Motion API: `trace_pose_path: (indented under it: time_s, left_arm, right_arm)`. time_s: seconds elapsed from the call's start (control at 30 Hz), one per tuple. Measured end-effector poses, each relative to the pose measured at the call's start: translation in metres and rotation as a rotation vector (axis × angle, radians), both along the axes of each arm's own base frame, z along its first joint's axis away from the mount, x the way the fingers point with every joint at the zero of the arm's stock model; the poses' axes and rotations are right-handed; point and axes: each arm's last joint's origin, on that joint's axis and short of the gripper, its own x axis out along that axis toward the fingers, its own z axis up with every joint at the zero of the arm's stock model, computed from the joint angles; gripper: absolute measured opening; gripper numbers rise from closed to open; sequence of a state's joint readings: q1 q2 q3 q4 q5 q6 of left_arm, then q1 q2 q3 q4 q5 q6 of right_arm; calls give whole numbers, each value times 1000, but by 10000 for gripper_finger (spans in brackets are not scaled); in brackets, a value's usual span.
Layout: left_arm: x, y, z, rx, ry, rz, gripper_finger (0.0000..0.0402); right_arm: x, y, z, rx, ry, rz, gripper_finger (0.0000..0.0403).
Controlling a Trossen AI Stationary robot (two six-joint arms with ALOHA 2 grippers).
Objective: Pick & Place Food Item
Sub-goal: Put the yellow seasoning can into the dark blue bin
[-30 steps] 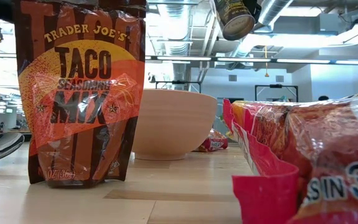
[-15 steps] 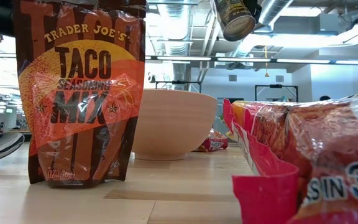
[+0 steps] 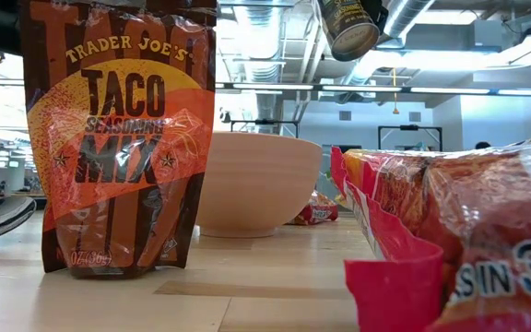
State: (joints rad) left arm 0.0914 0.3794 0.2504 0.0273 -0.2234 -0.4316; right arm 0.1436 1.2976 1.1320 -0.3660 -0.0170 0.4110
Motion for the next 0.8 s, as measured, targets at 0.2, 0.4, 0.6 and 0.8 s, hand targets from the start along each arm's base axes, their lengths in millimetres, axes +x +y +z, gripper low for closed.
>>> trace_pose_path:
  time_s: [0.2,0.4,0.6,0.8]
  left_arm:
    - [0,0,0,0,0,0,14]
    - [0,0,0,0,0,0,12]
    - [0,0,0,0,0,0,15]
    - [0,0,0,0,0,0,15]
  right_arm:
    - [0,0,0,0,0,0,194]
    - [0,7,2,8,-21,37,197]
    - [-4,37,8,60,-82,199,195]
    - [-17,77,11,105,-100,330,197]
